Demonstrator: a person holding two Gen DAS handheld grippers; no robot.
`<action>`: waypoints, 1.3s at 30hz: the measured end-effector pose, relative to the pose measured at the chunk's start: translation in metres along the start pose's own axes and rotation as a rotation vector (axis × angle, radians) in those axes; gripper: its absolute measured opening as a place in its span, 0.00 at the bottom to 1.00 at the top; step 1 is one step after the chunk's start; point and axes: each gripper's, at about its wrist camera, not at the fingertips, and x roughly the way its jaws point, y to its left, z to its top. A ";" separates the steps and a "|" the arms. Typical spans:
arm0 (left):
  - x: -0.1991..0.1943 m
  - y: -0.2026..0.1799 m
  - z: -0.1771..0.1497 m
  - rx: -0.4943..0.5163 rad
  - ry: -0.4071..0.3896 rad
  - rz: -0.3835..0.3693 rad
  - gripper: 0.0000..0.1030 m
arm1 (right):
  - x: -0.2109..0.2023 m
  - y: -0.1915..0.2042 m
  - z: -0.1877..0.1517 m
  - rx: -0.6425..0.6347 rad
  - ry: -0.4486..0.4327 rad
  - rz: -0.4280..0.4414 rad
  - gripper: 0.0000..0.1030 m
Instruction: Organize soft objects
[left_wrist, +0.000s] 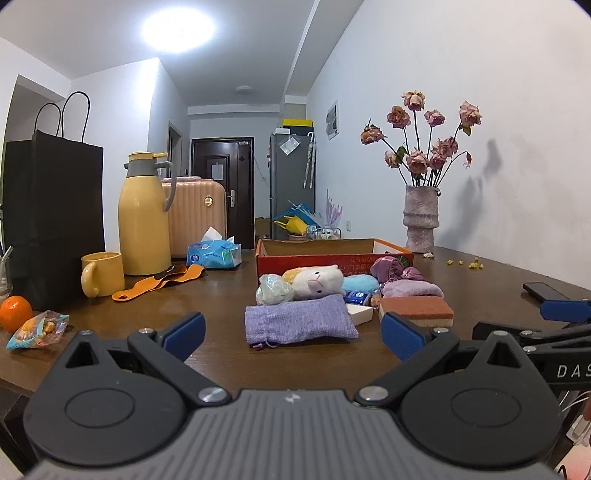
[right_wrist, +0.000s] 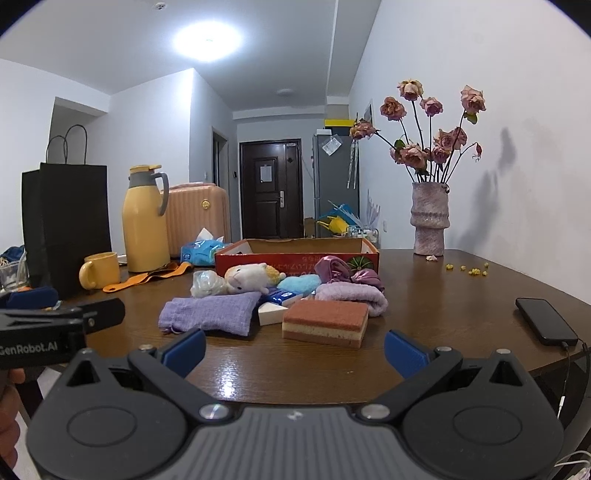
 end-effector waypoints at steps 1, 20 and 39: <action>0.000 0.000 0.000 0.001 0.001 -0.003 1.00 | 0.000 0.000 0.000 0.001 0.001 -0.001 1.00; 0.007 0.000 0.001 0.017 0.001 0.002 1.00 | 0.003 -0.003 -0.003 0.019 0.008 -0.008 1.00; 0.052 0.011 0.011 -0.007 0.025 0.058 1.00 | 0.042 -0.018 0.018 -0.004 -0.025 -0.021 1.00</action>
